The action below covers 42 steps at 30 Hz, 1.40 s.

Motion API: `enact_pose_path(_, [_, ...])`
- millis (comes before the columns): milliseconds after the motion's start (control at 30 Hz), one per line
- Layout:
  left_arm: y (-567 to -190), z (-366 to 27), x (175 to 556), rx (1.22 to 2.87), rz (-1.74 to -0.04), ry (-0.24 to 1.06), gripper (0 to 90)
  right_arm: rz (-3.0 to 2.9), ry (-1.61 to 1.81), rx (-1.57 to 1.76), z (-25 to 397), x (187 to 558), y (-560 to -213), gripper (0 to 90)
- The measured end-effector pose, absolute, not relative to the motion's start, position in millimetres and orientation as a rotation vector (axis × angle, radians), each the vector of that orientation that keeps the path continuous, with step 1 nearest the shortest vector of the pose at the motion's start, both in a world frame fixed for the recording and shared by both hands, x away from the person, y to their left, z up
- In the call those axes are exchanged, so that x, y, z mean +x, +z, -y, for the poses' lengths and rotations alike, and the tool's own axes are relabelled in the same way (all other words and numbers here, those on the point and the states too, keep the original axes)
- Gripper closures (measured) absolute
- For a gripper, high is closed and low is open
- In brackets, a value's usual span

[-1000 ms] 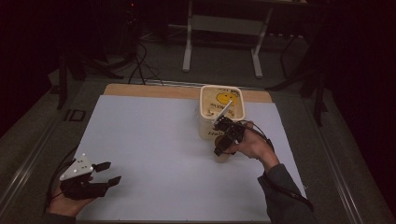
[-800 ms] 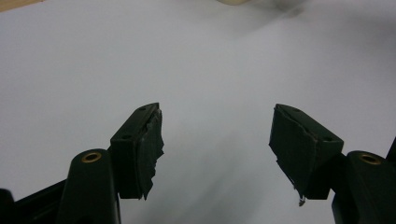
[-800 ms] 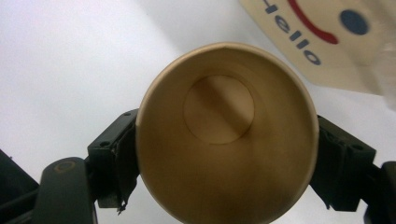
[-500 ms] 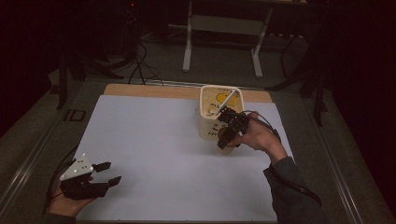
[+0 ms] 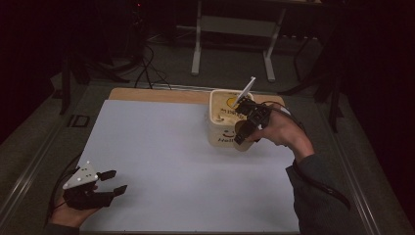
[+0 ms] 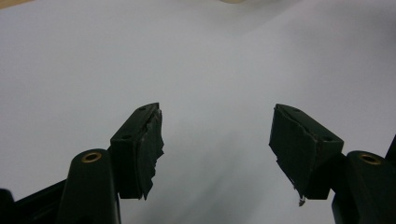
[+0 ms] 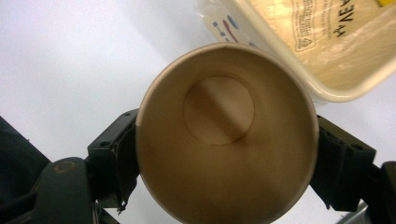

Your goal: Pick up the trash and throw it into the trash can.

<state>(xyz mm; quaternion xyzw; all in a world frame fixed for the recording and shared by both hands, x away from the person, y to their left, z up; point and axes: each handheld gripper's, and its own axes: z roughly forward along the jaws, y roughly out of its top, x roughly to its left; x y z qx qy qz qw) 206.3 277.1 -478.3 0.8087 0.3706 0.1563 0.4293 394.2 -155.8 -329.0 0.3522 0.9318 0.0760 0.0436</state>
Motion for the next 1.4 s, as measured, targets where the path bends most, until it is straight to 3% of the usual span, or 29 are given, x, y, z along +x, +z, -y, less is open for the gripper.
enact_pose_path(533, [-478, -277, 206, 2.022, -0.925, 0.389, 34.4, -2.816, 0.228, 1.094, 164, 400, -291, 20.8])
enact_pose_path(1400, [-478, -280, 205, 2.007, -0.931, 0.389, 34.4, -2.798, 0.257, 1.145, 156, 419, -282, 21.2])
